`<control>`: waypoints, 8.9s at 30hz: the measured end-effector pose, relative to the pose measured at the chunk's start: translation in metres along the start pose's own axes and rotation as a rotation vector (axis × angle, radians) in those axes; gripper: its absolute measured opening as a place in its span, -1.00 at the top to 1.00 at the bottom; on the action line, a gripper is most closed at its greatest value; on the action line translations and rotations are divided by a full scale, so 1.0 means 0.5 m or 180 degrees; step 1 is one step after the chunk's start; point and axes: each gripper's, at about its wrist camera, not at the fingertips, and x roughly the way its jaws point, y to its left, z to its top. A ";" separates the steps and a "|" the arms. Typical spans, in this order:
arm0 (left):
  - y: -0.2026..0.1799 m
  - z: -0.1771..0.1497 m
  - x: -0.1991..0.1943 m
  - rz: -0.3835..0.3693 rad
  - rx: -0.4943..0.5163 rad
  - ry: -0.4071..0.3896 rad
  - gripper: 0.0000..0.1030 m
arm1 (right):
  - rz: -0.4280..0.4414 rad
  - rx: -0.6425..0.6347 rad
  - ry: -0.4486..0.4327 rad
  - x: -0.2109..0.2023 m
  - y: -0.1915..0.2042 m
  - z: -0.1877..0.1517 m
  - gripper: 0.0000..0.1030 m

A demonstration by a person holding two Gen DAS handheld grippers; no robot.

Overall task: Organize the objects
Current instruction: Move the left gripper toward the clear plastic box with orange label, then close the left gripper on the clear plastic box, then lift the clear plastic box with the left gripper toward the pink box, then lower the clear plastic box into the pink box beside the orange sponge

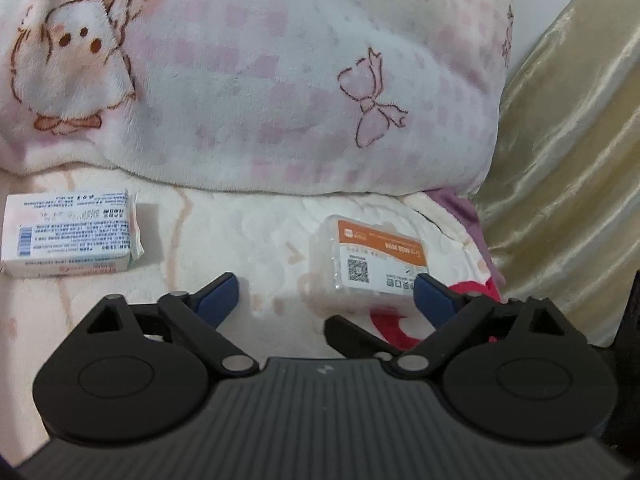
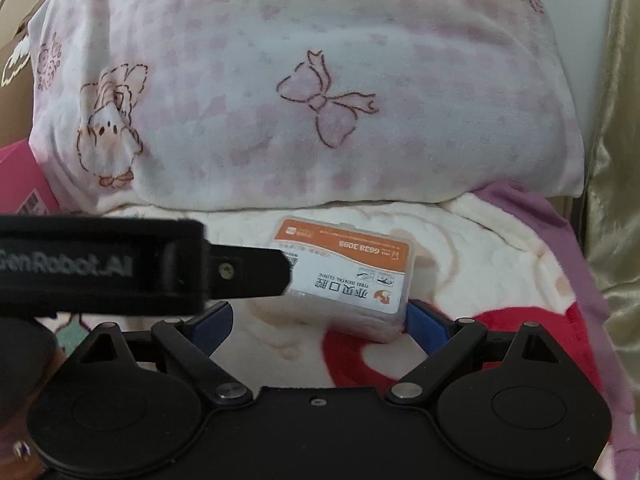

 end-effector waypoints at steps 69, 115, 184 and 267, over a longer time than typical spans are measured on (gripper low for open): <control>0.064 -0.015 -0.021 -0.0050 -0.0832 0.0439 0.15 | 0.0413 -0.0203 0.0610 0.033 0.050 0.013 -0.84; -0.016 -0.094 -0.303 0.0406 -0.0667 0.0426 0.14 | 0.1028 -0.0552 0.0929 -0.180 0.153 -0.004 -0.87; 0.097 0.003 -0.736 0.1022 -0.0775 -0.0479 0.13 | 0.1715 -0.0464 0.0450 -0.408 0.465 0.108 -0.66; 0.531 0.173 -0.468 0.1068 -0.0982 -0.0182 0.41 | 0.0426 -0.2260 0.0676 0.029 0.771 0.172 -0.09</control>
